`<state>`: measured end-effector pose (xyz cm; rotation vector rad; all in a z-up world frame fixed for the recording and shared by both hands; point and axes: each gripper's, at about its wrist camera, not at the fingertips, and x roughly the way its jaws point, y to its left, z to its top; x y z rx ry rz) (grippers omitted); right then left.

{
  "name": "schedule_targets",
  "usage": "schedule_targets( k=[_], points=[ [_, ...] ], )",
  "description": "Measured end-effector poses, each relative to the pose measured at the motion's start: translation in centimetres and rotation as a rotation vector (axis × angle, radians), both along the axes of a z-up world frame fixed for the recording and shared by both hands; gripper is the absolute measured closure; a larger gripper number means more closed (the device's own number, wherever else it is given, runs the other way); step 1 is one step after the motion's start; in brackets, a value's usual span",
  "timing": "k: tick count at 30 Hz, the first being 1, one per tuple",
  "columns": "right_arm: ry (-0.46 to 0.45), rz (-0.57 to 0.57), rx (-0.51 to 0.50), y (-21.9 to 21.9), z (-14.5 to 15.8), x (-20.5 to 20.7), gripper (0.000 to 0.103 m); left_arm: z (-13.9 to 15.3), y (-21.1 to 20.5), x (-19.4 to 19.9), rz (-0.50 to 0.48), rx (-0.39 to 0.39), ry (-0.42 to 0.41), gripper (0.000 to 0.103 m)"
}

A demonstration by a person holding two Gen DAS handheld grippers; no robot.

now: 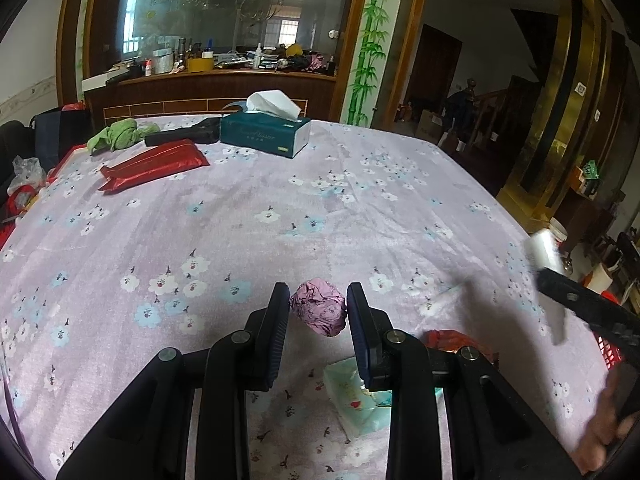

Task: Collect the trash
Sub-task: 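Carry the tissue ball and spray bottle over the red basket and open both tools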

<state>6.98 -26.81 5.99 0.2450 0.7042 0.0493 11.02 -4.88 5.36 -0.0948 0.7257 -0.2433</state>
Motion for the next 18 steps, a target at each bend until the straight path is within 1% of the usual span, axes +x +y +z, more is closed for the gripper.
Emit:
schedule_targets(
  k=[3,6,10,14,18],
  points=[
    [-0.002,0.001,0.0,-0.5,1.1,-2.2,0.065,0.4,0.1,-0.1,-0.014,-0.035,0.004,0.075],
    [-0.008,0.003,0.016,-1.4,2.0,-5.4,0.065,1.2,-0.6,-0.6,-0.028,-0.016,-0.021,0.075],
    [-0.009,0.003,0.061,-3.2,2.8,-9.5,0.065,2.8,-1.7,-2.0,-0.058,-0.019,-0.039,0.075],
    [-0.024,-0.005,0.113,-5.0,3.4,-13.1,0.065,4.4,-3.5,-5.3,-0.1,0.018,-0.066,0.075],
    [-0.045,0.001,0.162,-6.0,3.7,-16.3,0.065,5.8,-5.2,-9.7,-0.145,0.005,-0.094,0.075]
  ],
)
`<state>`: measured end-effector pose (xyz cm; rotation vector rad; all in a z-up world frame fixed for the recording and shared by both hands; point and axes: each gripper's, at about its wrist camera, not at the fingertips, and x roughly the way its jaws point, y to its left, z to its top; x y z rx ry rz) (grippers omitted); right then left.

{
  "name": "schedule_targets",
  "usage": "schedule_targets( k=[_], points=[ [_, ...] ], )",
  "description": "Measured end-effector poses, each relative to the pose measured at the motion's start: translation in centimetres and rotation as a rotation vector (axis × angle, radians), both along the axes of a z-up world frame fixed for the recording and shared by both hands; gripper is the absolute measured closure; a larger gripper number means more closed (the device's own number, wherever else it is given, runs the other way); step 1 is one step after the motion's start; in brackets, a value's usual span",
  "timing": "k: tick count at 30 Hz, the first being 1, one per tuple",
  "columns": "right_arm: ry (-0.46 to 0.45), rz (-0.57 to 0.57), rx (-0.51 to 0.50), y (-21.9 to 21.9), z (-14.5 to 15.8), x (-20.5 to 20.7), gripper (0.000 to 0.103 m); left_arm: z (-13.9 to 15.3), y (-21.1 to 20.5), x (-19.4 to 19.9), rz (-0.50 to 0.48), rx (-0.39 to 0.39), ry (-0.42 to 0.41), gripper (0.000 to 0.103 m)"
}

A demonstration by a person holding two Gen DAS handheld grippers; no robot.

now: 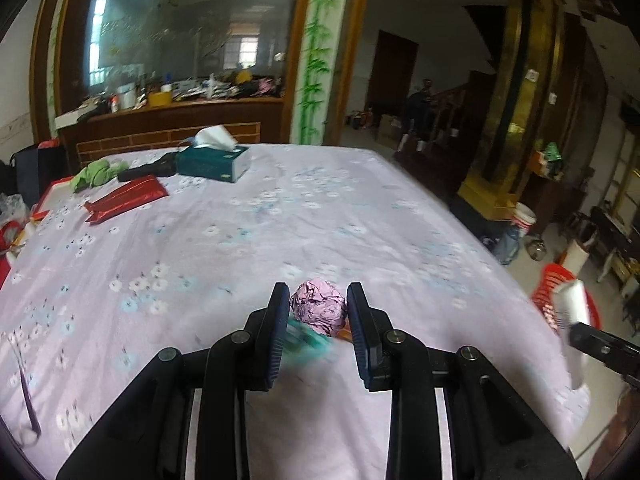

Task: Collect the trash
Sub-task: 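Carry the tissue ball and spray bottle over the red basket and open both tools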

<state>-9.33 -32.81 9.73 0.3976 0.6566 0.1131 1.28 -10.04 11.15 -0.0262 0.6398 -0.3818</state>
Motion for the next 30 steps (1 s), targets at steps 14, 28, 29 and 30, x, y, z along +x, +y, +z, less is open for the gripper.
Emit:
schedule_targets(
  k=[14,28,29,30],
  points=[
    [-0.105,-0.022,0.035,-3.6,1.4,-8.0,0.065,1.1,-8.1,-11.9,-0.193,-0.016,-0.024,0.075],
    [-0.121,-0.228,0.143,-13.8,0.8,-11.9,0.065,1.5,-17.4,-13.6,-0.378,0.031,0.018,0.075],
    [-0.12,-0.247,0.15,-14.6,0.8,-12.0,0.065,1.6,-18.6,-13.5,-0.403,0.034,0.024,0.075],
    [-0.121,-0.271,0.157,-15.7,0.8,-12.4,0.065,1.5,-19.4,-13.4,-0.419,0.034,0.027,0.075]
  ],
)
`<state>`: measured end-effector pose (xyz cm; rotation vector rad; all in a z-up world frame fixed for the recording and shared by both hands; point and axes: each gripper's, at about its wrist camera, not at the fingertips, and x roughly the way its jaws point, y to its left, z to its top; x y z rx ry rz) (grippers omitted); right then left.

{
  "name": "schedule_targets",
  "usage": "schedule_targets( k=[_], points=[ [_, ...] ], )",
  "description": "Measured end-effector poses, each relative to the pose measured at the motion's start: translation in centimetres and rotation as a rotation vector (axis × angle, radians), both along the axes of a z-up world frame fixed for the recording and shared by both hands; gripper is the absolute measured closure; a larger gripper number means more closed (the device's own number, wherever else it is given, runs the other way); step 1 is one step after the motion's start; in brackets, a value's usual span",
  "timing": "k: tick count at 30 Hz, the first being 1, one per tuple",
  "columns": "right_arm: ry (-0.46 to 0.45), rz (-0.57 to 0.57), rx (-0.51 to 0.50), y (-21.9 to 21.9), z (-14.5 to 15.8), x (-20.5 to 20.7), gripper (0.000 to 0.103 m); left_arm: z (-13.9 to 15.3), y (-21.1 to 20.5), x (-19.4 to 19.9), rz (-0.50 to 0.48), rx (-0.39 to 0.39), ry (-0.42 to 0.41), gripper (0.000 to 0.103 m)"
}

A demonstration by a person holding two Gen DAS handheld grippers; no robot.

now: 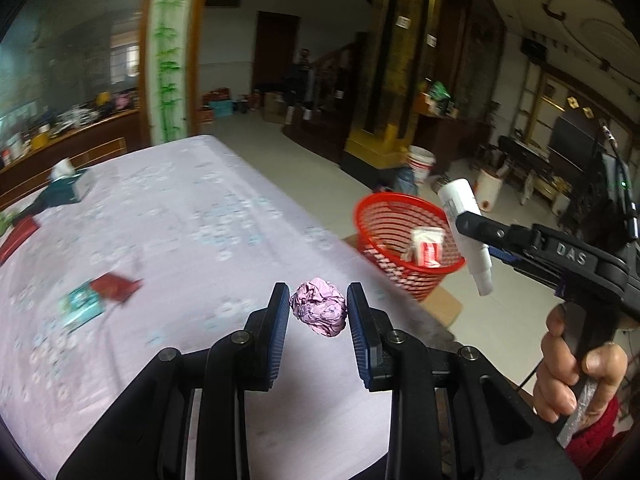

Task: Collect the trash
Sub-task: 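Carry the tissue ball and spray bottle over the red basket and open both tools, then move both open tools back over the table toward the teal pack and wrapper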

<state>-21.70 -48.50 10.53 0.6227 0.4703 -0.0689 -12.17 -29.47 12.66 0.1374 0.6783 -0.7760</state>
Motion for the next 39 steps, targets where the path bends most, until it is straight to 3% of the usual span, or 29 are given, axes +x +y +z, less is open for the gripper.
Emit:
schedule_targets(
  k=[9,21,22,23,25,32,39],
  points=[
    [0.023,-0.166,0.064,-8.6,-0.4,-1.6,0.065,-0.1,-10.1,1.6,-0.142,-0.027,0.058,0.075],
    [0.075,-0.234,0.078,-15.0,-0.9,2.1,0.064,-2.5,-19.4,4.8,-0.181,-0.036,0.148,0.074],
    [0.085,-0.229,0.073,-15.3,-1.1,2.8,0.064,-2.9,-19.9,5.2,-0.18,-0.038,0.168,0.068],
    [0.095,-0.229,0.069,-15.5,-1.2,3.3,0.063,-3.4,-20.2,5.6,-0.171,-0.038,0.191,0.051],
    [0.12,-0.238,0.064,-16.2,-1.8,4.3,0.063,-3.7,-20.1,6.1,-0.152,-0.059,0.208,0.04],
    [0.097,-0.217,0.048,-14.8,-1.2,3.1,0.06,-3.0,-16.5,4.7,-0.152,-0.054,0.15,0.039],
    [0.069,-0.077,0.015,-9.1,-0.3,3.0,0.054,-2.5,-9.3,3.1,-0.089,-0.028,0.098,0.036]
  ],
)
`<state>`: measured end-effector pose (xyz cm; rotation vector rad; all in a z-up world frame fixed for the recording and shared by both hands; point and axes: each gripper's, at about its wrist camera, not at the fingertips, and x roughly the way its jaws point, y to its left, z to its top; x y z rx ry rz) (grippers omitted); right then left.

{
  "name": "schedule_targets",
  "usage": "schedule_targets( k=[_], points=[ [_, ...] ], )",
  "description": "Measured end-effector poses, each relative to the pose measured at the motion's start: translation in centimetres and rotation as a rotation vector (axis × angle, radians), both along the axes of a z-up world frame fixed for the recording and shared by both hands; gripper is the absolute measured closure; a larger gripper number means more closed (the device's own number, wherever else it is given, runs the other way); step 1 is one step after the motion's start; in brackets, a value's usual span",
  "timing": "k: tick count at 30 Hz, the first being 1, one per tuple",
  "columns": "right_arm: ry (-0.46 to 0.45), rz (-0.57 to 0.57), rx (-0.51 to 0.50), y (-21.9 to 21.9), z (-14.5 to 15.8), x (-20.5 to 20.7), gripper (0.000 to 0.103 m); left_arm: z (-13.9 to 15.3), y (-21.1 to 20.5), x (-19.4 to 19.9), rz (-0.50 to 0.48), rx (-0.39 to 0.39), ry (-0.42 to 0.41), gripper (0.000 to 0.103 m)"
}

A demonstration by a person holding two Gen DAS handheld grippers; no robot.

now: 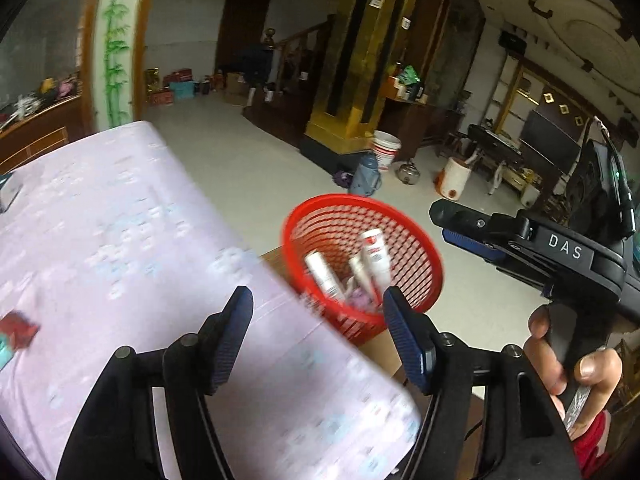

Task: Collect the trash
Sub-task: 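Move both open tools back over the table toward the teal pack and wrapper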

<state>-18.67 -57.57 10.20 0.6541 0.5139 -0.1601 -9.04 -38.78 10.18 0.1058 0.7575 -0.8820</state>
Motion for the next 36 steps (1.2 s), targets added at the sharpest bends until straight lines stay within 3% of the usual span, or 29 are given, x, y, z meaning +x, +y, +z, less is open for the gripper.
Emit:
schedule_targets(
  k=[10,14,20,26,28,36],
  points=[
    [0.064,0.217,-0.014,9.2,-1.3,4.2,0.054,0.4,14.2,1.5,0.201,0.038,-0.022,0.033],
    [0.079,0.286,-0.024,12.0,-1.3,5.4,0.054,1.0,21.0,3.4,0.337,0.065,-0.064,0.022],
    [0.085,0.377,-0.058,16.3,-0.9,6.5,0.053,-0.4,29.0,10.2,0.453,0.087,0.034,0.021],
    [0.117,0.43,-0.084,19.4,-1.2,7.3,0.053,-3.3,30.7,16.8,0.48,0.05,0.137,0.021],
    [0.127,0.436,-0.094,20.0,-1.4,7.5,0.053,-4.5,30.4,18.7,0.441,0.029,0.179,0.021],
    [0.154,0.429,-0.096,20.5,-1.8,8.2,0.053,-7.7,29.4,21.0,0.348,0.025,0.269,0.022]
  ],
)
